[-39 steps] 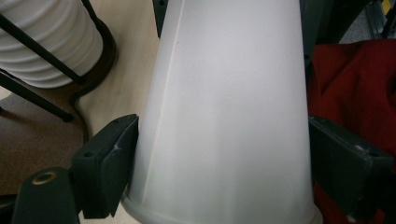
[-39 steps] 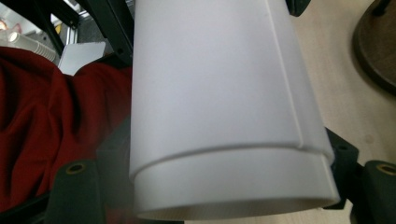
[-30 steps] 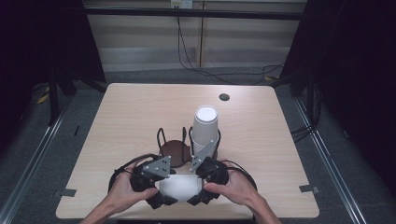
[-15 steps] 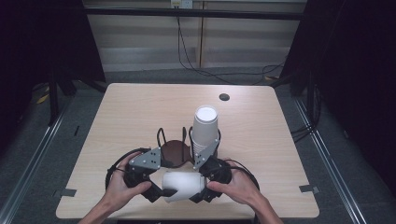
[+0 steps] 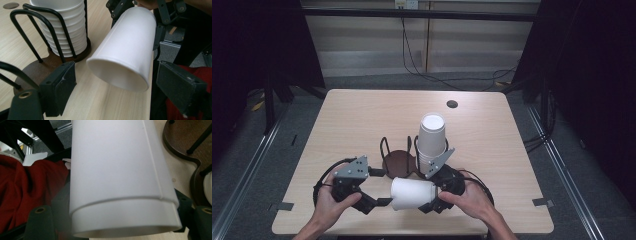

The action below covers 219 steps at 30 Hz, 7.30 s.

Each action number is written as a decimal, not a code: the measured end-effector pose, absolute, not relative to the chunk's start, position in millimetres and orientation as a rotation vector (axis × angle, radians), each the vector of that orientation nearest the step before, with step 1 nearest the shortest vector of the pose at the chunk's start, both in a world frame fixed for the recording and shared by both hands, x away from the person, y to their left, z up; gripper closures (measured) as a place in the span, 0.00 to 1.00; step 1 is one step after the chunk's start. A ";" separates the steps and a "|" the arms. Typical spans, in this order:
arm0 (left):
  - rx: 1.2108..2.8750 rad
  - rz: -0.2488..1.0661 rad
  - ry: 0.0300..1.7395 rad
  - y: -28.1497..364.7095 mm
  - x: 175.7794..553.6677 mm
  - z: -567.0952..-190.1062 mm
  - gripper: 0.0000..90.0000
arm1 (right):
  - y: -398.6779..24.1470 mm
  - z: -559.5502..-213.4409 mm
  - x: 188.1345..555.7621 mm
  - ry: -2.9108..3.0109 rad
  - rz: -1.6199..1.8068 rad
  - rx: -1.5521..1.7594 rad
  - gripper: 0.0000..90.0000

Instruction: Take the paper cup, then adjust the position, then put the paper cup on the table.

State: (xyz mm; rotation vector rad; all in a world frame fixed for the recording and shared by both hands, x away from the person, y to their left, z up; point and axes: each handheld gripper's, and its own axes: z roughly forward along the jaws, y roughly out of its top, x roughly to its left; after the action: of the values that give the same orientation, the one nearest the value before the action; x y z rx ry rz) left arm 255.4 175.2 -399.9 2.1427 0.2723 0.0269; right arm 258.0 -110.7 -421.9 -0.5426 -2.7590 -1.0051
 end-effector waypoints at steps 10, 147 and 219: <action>2.097 0.044 0.293 179.7 251.2 -402.9 0.18 | -120.8 -415.8 258.3 -2.744 -1.138 -0.597 0.28; 2.016 -0.116 0.466 194.6 267.0 -406.9 0.15 | -133.6 -420.4 256.9 -2.640 -1.501 -0.717 0.15; 2.354 0.213 0.842 282.8 343.8 -368.5 0.14 | -143.3 -419.2 256.7 -2.674 -1.502 -0.792 0.16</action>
State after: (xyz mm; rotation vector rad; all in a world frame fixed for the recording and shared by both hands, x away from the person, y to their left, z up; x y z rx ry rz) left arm 343.8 282.8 -368.5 2.3538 0.8416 0.2127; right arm 256.7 -143.3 -419.2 -0.7915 -2.6736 -1.5018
